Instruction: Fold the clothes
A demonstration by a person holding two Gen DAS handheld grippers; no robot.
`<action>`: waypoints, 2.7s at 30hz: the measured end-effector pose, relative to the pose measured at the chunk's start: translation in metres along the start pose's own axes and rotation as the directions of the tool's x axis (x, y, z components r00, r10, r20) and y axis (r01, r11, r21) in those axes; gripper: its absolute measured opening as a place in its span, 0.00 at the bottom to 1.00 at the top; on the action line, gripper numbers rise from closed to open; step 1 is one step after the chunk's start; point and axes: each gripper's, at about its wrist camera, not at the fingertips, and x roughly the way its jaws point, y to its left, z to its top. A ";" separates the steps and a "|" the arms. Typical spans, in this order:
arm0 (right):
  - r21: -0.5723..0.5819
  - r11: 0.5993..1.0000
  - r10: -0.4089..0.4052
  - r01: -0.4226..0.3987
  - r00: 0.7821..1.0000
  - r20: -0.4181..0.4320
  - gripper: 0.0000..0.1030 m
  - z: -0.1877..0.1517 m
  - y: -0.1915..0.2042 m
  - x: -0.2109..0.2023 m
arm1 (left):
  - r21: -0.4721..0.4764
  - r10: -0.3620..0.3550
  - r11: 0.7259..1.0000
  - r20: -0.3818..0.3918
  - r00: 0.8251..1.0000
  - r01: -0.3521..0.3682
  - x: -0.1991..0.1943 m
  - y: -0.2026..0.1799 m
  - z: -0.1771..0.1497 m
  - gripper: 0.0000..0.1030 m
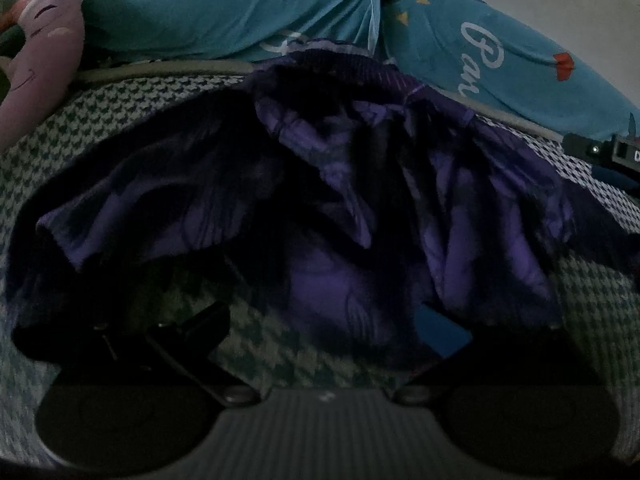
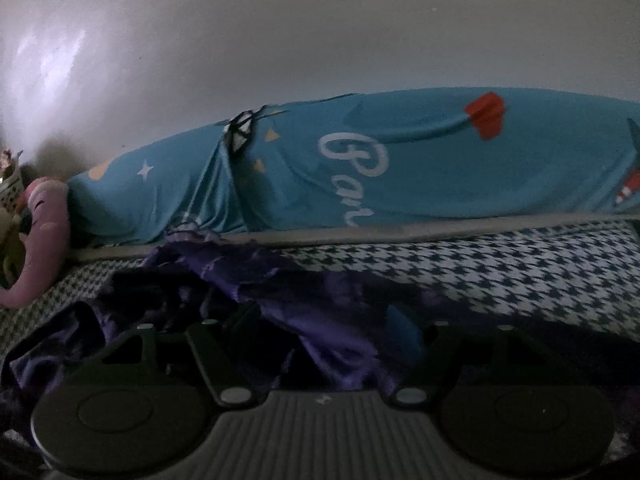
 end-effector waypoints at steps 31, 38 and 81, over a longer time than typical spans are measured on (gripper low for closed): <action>-0.039 0.994 0.104 -0.106 0.992 -0.065 0.65 0.035 0.025 0.117 | -0.079 0.045 0.996 -0.060 0.997 -0.049 0.056 0.022 0.059 1.00; -0.077 0.991 0.107 -0.113 0.991 -0.075 0.65 0.033 0.028 0.132 | -0.110 0.038 0.993 -0.067 0.997 -0.045 0.058 0.034 0.066 1.00; 0.210 0.956 -0.223 0.206 0.973 0.061 0.37 0.064 -0.063 0.075 | -0.155 0.087 0.985 0.084 0.993 -0.073 0.047 0.037 0.092 1.00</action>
